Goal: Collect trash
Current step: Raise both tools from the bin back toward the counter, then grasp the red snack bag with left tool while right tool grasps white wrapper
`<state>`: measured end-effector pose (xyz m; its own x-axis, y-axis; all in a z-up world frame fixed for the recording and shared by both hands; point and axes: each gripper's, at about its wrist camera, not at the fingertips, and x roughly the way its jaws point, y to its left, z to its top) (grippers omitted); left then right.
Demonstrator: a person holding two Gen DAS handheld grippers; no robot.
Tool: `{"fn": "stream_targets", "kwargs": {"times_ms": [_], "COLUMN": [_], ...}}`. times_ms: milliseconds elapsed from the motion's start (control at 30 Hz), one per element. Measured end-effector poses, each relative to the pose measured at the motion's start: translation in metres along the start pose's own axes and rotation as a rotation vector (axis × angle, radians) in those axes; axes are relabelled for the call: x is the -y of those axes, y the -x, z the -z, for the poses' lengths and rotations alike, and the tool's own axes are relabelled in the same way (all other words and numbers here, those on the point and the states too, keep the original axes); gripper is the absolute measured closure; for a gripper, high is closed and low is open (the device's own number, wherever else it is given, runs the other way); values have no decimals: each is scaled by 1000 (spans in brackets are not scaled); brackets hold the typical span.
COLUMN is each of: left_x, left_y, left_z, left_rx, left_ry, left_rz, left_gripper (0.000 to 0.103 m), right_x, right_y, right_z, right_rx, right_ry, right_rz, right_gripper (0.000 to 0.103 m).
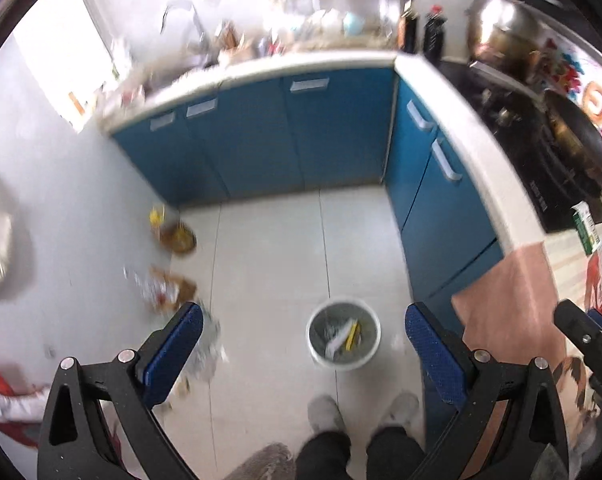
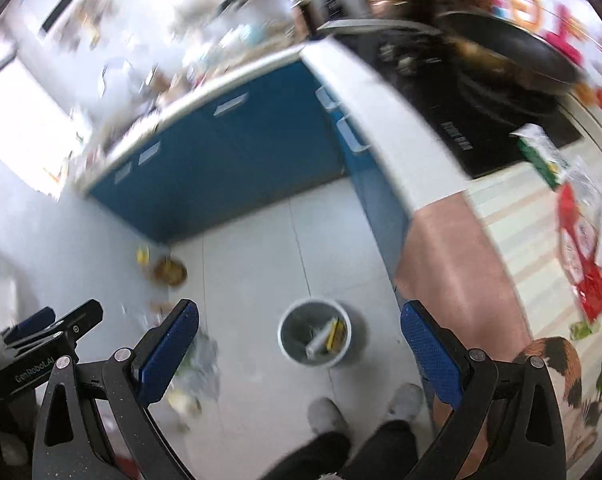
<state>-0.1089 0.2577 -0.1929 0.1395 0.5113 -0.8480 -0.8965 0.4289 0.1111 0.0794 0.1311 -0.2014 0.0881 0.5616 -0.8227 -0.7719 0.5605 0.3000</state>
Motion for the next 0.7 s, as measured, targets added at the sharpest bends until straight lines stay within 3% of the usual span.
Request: {"fn": "stream_targets", "kwargs": {"times_ms": [133, 367, 467, 600, 700], "left_x": [54, 210, 282, 364, 414], "left_y": [12, 9, -3, -26, -59], "left_z": [-26, -43, -38, -26, -18], "left_rx": [33, -24, -105, -242, -362], "left_ry": [-47, -267, -349, -415, -432], "left_rz": [68, 214, 285, 372, 435], "left_gripper": [0, 0, 0, 0, 0], "right_x": [63, 212, 298, 386, 427], "right_y": [34, 82, 101, 107, 108], "right_z": [-14, -11, 4, 25, 39], "right_rx": [65, 105, 97, 75, 67], "right_ry": [-135, -377, -534, -680, -742], "right_rz": [48, 229, 326, 390, 404], "right_gripper": [1, 1, 1, 1, 5]}}
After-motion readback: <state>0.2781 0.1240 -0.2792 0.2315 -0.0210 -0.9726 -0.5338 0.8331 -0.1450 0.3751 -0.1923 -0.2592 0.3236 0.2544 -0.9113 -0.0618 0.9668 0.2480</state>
